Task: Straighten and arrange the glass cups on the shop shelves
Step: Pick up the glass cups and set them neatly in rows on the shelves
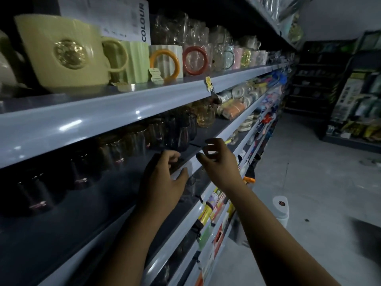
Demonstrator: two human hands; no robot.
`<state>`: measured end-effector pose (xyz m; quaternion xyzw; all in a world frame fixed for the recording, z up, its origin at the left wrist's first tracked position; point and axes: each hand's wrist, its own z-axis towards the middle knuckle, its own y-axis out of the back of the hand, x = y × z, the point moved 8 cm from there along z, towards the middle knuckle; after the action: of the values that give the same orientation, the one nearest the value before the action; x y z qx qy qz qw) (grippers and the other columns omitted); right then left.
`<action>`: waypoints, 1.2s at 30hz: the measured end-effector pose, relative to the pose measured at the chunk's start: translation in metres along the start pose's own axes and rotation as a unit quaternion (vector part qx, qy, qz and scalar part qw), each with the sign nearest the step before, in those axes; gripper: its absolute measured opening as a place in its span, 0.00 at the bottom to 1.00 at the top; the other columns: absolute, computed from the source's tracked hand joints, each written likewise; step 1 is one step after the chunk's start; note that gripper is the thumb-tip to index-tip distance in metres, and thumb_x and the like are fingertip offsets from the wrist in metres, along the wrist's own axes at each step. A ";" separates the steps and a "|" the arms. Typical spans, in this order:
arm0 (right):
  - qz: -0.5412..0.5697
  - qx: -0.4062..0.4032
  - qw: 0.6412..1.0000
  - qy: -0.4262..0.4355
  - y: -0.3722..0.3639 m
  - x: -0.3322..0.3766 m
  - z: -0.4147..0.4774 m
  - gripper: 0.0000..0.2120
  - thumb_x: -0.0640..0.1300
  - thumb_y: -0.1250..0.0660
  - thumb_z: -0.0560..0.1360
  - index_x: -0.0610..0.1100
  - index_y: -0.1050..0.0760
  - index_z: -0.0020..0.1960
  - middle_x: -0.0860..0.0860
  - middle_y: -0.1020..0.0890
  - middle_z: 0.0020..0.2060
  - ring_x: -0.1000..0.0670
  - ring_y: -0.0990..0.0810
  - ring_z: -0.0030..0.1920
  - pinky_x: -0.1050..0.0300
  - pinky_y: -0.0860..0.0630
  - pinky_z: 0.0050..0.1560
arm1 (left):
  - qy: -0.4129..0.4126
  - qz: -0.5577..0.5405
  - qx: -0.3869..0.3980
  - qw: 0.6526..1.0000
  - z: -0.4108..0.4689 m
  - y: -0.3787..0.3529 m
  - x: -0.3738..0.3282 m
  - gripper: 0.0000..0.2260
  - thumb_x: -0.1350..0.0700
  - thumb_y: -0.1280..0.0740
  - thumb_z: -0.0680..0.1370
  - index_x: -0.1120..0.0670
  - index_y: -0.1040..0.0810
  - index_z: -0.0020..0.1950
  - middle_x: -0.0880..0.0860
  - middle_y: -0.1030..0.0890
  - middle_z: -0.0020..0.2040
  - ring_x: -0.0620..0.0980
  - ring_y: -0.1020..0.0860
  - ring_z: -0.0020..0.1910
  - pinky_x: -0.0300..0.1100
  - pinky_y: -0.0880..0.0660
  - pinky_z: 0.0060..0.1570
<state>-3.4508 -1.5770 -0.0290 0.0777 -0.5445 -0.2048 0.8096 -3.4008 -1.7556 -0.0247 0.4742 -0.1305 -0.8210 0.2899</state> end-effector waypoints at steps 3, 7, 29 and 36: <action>0.013 0.000 1.000 -0.001 -0.002 -0.011 0.030 0.19 0.44 0.29 0.78 0.46 0.29 0.67 0.51 0.20 0.57 0.49 0.19 0.56 0.50 0.20 0.53 | 0.021 0.029 -0.007 0.999 0.020 -0.014 0.007 0.17 0.53 0.27 0.75 0.48 0.26 0.62 0.47 0.23 0.60 0.46 0.25 0.58 0.32 0.32 0.45; 0.031 -0.020 0.999 0.014 -0.001 -0.027 0.073 0.19 0.43 0.28 0.77 0.45 0.28 0.66 0.51 0.20 0.55 0.49 0.19 0.54 0.43 0.19 0.54 | 0.052 0.035 -0.029 0.998 0.047 -0.035 0.017 0.19 0.52 0.28 0.76 0.47 0.29 0.64 0.48 0.25 0.63 0.49 0.26 0.61 0.38 0.27 0.50; 0.052 0.243 0.961 0.121 -0.064 -0.078 0.195 0.42 0.56 0.23 0.71 0.47 0.40 0.77 0.50 0.27 0.71 0.50 0.26 0.68 0.53 0.26 0.65 | 0.179 0.034 -0.214 0.960 0.107 -0.072 0.045 0.40 0.49 0.18 0.67 0.44 0.37 0.72 0.32 0.27 0.54 0.27 0.25 0.53 0.22 0.29 0.52; 0.019 0.238 0.963 0.126 -0.061 -0.080 0.196 0.44 0.57 0.24 0.69 0.47 0.41 0.77 0.47 0.35 0.70 0.45 0.31 0.70 0.51 0.28 0.63 | 0.211 0.028 -0.210 0.954 0.105 -0.073 0.045 0.35 0.52 0.19 0.68 0.41 0.34 0.68 0.42 0.24 0.60 0.36 0.25 0.59 0.38 0.27 0.62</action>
<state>-3.6714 -1.5800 -0.0413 0.2828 -0.4730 -0.0421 0.8334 -3.5329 -1.7308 -0.0375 0.5614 0.0958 -0.7023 0.4271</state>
